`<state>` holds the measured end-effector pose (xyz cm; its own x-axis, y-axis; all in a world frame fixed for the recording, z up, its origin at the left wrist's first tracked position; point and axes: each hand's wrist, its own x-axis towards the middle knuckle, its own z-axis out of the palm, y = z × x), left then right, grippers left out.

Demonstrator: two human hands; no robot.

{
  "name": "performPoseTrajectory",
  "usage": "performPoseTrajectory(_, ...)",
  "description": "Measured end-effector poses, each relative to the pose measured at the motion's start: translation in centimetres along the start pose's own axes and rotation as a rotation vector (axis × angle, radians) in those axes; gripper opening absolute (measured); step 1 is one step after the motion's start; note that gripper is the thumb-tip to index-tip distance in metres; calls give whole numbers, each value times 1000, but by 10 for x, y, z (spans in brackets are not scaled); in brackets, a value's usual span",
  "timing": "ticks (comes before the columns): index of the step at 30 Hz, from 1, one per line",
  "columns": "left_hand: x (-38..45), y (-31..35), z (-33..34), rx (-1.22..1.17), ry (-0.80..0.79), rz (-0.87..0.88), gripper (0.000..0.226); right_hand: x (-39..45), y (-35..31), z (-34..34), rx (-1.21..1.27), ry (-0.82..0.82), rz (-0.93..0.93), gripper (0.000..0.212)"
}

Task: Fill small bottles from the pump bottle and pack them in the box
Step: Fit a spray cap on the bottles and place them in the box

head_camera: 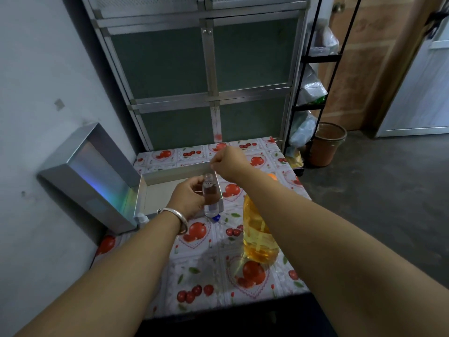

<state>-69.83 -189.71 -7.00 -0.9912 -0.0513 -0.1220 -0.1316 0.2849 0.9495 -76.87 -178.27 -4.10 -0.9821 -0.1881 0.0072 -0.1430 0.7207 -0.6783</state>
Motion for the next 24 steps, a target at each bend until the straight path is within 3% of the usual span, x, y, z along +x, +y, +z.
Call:
performPoseTrajectory(9, 14, -51, -18, -50, 138, -10, 35, 18, 17, 68, -15, -9, 165, 23)
performPoseTrajectory(24, 49, -130, -10, -143, 193, -28, 35, 35, 78, 160, -249, -115, 333, 29)
